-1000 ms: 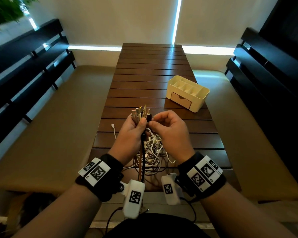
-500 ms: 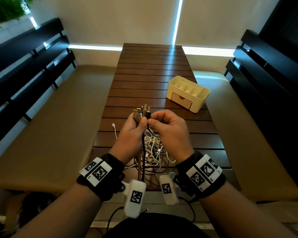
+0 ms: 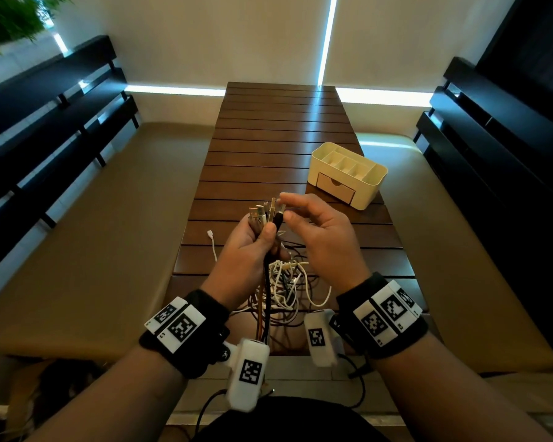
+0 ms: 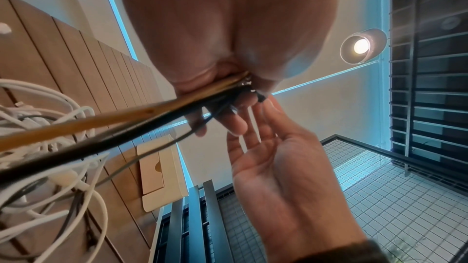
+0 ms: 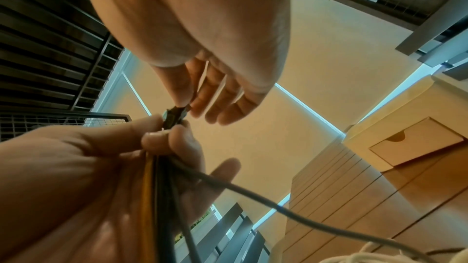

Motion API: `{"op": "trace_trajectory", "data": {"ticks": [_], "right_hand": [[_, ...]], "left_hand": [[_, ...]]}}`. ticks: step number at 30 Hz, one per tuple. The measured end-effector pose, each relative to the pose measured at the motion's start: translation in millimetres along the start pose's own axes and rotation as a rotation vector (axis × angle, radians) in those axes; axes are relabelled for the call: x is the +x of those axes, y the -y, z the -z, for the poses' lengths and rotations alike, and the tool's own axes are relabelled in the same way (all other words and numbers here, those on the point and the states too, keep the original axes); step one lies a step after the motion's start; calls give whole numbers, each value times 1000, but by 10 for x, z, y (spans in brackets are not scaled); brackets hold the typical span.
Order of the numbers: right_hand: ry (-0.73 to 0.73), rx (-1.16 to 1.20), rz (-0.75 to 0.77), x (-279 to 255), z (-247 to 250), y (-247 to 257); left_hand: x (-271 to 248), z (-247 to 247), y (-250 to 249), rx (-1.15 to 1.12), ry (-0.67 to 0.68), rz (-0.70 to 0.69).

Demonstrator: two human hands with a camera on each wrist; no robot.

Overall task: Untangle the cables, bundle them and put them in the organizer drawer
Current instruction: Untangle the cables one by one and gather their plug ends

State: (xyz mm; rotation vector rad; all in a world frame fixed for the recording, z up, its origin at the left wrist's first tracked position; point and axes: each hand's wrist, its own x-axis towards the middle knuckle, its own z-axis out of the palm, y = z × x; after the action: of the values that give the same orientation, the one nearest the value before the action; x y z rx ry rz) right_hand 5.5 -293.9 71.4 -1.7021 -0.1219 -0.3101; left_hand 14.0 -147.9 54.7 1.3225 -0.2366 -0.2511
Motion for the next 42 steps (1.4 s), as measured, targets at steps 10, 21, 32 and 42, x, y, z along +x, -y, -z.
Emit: {"op": "trace_trajectory", "data": {"ticks": [10,21,32,42], "right_hand": [[283,-106,63,42,92,81],[295,137,-163,-59,-3,-60],[454,-424,-223,-183,88,-476],[159,-224,8,114,154,-36]], "left_hand": [[1,85,20,-21,123,18],[0,96,-150,-6,44,-73],[69,391,-468,-144,-2,-182],[64,374,-232,281,-69,-31]]}}
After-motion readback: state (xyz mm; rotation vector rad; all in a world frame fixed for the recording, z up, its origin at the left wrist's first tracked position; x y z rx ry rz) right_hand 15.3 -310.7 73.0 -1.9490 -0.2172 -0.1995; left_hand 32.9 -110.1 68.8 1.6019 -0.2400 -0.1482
